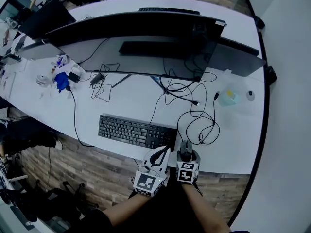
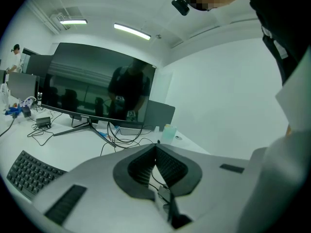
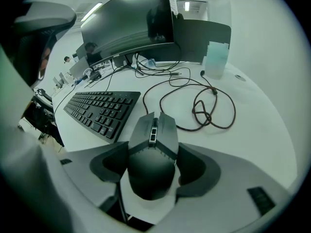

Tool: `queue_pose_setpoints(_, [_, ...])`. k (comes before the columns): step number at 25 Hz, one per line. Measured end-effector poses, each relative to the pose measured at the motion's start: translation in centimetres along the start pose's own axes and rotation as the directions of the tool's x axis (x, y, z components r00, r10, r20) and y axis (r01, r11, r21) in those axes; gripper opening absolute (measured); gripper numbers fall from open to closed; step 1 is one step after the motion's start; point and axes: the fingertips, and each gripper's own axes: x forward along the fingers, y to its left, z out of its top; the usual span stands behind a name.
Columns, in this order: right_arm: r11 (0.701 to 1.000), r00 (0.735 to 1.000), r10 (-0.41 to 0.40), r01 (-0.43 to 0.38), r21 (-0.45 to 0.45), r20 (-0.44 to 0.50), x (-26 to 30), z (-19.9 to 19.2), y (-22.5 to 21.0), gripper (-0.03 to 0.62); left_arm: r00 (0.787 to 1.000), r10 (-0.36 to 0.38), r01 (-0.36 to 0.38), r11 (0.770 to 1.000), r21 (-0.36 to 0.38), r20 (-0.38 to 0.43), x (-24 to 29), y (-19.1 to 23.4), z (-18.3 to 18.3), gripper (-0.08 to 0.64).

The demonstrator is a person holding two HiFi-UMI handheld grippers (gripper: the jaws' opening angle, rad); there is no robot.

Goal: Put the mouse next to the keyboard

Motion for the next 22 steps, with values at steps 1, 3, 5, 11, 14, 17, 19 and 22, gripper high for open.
queue_pose_setpoints(1, [1.000, 1.000, -0.004, 0.004, -0.004, -0.009, 0.0, 0.1, 0.0, 0.308, 1.000, -0.001, 0.001, 1.000, 0.002, 0.000, 0.1, -0.1, 0.0, 0.012])
queue_pose_setpoints(3, [1.000, 1.000, -0.022, 0.021, -0.023, -0.016, 0.2, 0.3, -0.3, 0.308, 1.000, -0.005, 0.005, 1.000, 0.006, 0.002, 0.1, -0.3, 0.1, 0.012])
queue_pose_setpoints(5, [0.998, 0.999, -0.037, 0.037, -0.044, -0.014, 0.3, 0.7, -0.9, 0.308, 1.000, -0.003, 0.003, 1.000, 0.005, 0.004, 0.1, -0.5, 0.1, 0.012])
queue_pose_setpoints(11, [0.997, 0.999, -0.046, 0.046, -0.054, 0.016, 0.7, 1.2, -1.0, 0.311, 1.000, 0.014, -0.014, 1.000, 0.001, 0.016, 0.2, 0.2, 0.6, 0.012])
queue_pose_setpoints(14, [0.998, 0.999, -0.038, 0.039, -0.055, 0.012, 0.9, 0.8, -1.0, 0.311, 0.999, 0.028, -0.028, 1.000, -0.010, 0.019, -0.2, 0.6, 0.7, 0.012])
queue_pose_setpoints(17, [0.998, 1.000, -0.019, 0.019, -0.058, 0.005, 0.5, 1.0, -1.0, 0.313, 1.000, 0.019, -0.018, 1.000, -0.007, 0.020, -0.9, 0.5, 0.5, 0.012])
queue_pose_setpoints(19, [0.999, 1.000, -0.009, 0.010, -0.049, 0.030, -0.3, 1.6, -1.0, 0.318, 1.000, 0.014, -0.013, 1.000, -0.006, 0.027, -1.4, 0.5, 0.6, 0.012])
queue_pose_setpoints(22, [0.999, 0.997, 0.000, 0.003, -0.041, 0.077, -2.0, 2.3, -0.5, 0.318, 0.999, 0.021, -0.021, 1.000, -0.011, 0.042, -2.5, 0.6, 1.0, 0.012])
